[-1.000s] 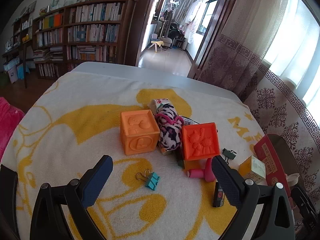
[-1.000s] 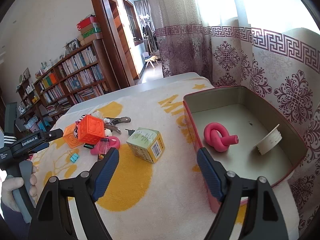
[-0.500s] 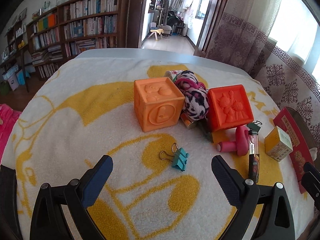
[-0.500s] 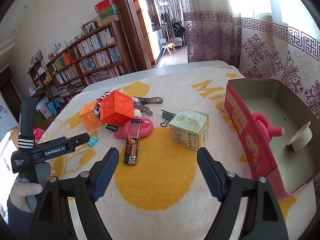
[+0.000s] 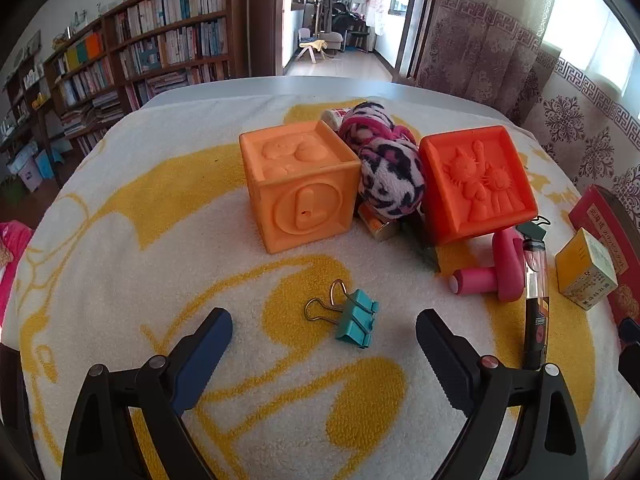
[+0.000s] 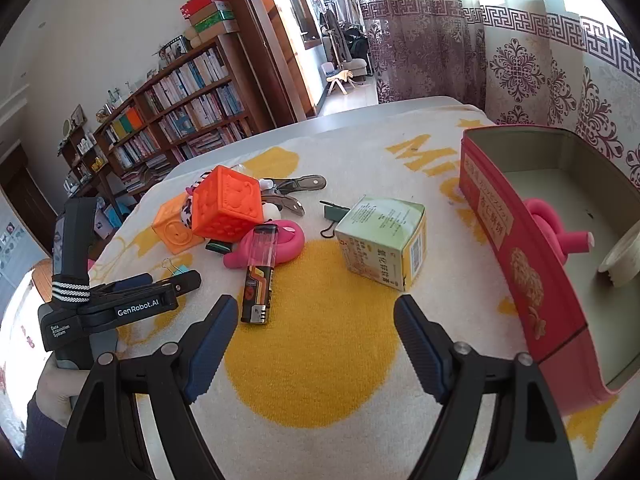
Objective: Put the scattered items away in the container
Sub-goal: 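Return both tools to the table and approach the teal clip and lighter, then grasp the teal binder clip with the left tool while the right tool grasps the lighter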
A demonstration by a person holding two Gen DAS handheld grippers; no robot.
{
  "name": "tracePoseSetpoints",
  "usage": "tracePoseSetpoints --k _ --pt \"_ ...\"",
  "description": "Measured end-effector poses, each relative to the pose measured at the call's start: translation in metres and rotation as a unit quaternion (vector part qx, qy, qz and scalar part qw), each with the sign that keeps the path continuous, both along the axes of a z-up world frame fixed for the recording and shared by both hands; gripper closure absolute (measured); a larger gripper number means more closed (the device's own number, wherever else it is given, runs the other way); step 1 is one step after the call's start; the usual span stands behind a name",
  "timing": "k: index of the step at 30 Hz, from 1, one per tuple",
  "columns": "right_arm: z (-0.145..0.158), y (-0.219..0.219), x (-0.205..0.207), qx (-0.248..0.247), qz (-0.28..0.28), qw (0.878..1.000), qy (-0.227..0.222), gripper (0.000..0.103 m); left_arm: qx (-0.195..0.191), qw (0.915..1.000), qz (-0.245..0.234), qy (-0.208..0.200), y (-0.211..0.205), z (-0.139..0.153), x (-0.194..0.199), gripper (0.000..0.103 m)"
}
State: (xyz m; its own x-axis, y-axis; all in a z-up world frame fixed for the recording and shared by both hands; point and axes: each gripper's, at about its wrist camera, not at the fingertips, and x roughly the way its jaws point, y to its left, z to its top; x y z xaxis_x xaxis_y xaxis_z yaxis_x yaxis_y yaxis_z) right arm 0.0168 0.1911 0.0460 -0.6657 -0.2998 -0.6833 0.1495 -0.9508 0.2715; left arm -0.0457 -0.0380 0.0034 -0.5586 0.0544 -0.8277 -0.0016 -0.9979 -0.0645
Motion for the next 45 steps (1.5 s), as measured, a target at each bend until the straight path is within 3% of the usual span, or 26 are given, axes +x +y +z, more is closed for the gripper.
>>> tracePoseSetpoints --k 3,10,17,22,32,35,36,38,42,45 --pt "0.001 -0.002 0.0 0.005 0.001 1.0 0.003 0.02 -0.015 0.9998 -0.009 0.001 0.007 0.001 0.0 0.02" --pt "0.004 -0.006 0.001 0.019 0.004 1.0 0.009 0.02 -0.01 0.999 -0.041 0.013 0.011 0.008 0.007 0.065" --pt "0.006 -0.013 0.0 0.028 0.009 1.0 0.005 0.02 0.048 0.9982 -0.033 0.017 -0.01 0.014 0.027 0.065" --pt "0.002 -0.029 -0.008 0.026 0.025 0.999 -0.008 0.02 0.052 0.9976 -0.027 0.037 -0.018 0.024 0.035 0.065" --pt "-0.018 -0.067 -0.042 0.089 0.041 0.994 -0.039 0.02 0.061 0.9964 -0.028 0.051 -0.027 0.029 0.041 0.065" --pt "-0.029 -0.073 -0.054 0.094 0.054 0.992 -0.06 0.037 0.063 0.9964 -0.031 0.048 -0.025 0.028 0.041 0.065" --pt "-0.033 -0.073 -0.058 0.091 0.056 0.992 -0.071 0.047 0.064 0.9963 -0.033 0.046 -0.024 0.027 0.042 0.065" --pt "-0.033 -0.072 -0.062 0.095 0.053 0.992 -0.069 0.052 0.064 0.9962 -0.035 0.046 -0.023 0.028 0.042 0.065" --pt "-0.032 -0.068 -0.063 0.089 0.049 0.992 -0.069 0.076 0.065 0.9961 -0.037 0.049 -0.022 0.029 0.043 0.065" --pt "-0.028 -0.065 -0.055 0.08 0.051 0.994 -0.06 0.078 0.065 0.9962 -0.034 0.046 -0.022 0.028 0.042 0.065"
